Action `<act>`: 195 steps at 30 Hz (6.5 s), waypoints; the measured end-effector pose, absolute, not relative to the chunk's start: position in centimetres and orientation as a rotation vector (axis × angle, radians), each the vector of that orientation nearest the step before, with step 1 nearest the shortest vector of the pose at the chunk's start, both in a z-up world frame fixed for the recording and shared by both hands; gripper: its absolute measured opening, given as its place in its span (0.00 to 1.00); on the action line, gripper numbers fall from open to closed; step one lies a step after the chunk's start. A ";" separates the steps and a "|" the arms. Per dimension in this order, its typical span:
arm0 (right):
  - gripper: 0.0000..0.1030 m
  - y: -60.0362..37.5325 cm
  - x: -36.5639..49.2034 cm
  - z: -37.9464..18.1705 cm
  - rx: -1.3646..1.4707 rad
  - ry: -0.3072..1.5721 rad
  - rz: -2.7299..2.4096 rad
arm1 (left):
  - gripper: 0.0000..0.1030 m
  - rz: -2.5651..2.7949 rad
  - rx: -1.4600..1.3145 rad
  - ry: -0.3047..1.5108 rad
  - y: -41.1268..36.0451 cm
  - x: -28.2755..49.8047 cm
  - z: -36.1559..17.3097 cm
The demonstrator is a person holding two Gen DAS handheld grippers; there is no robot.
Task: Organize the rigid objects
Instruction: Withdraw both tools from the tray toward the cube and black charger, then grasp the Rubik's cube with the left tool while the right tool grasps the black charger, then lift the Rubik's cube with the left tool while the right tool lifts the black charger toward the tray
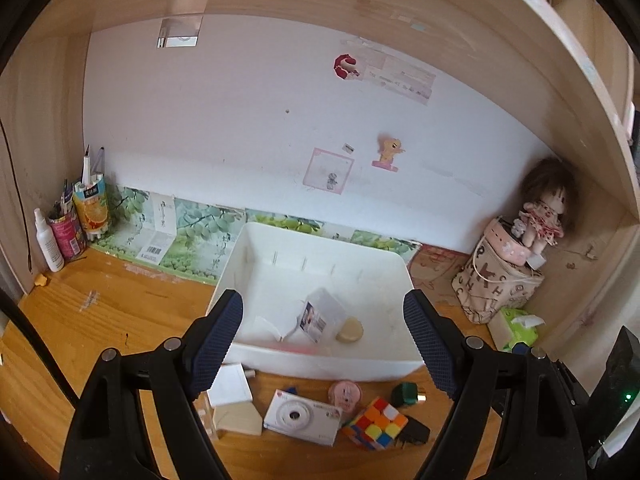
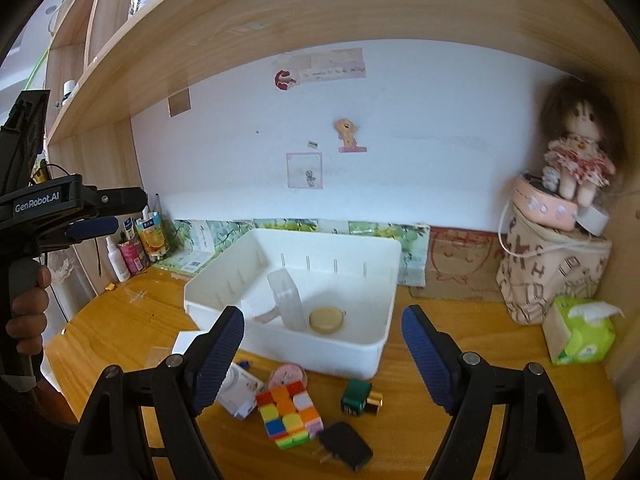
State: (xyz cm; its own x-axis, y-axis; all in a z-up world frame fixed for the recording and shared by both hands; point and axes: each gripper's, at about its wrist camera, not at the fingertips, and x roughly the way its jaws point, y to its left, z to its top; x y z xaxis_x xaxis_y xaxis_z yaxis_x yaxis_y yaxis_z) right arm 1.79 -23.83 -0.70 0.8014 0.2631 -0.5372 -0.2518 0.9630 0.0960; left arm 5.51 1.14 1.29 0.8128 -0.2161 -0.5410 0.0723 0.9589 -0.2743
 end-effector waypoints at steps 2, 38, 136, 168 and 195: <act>0.79 -24.1 0.8 -0.8 0.031 0.591 0.264 | 0.83 -0.161 -0.245 0.612 0.9 4.9 1.1; 0.79 -25.8 -3.4 -7.1 0.226 0.962 0.201 | 0.83 -0.218 -0.111 0.926 -4.9 2.5 -6.2; 0.61 -21.6 0.2 -11.7 -0.138 1.118 0.345 | 0.07 -0.342 -0.354 1.279 -5.6 6.9 -13.8; 0.61 -27.4 0.9 -13.5 0.020 1.118 0.180 | 0.79 -0.372 -0.146 1.459 -11.9 9.0 -16.2; 0.61 -27.5 2.8 -14.2 -0.065 1.170 0.233 | 0.70 -0.309 -0.230 1.583 -12.6 10.3 -18.9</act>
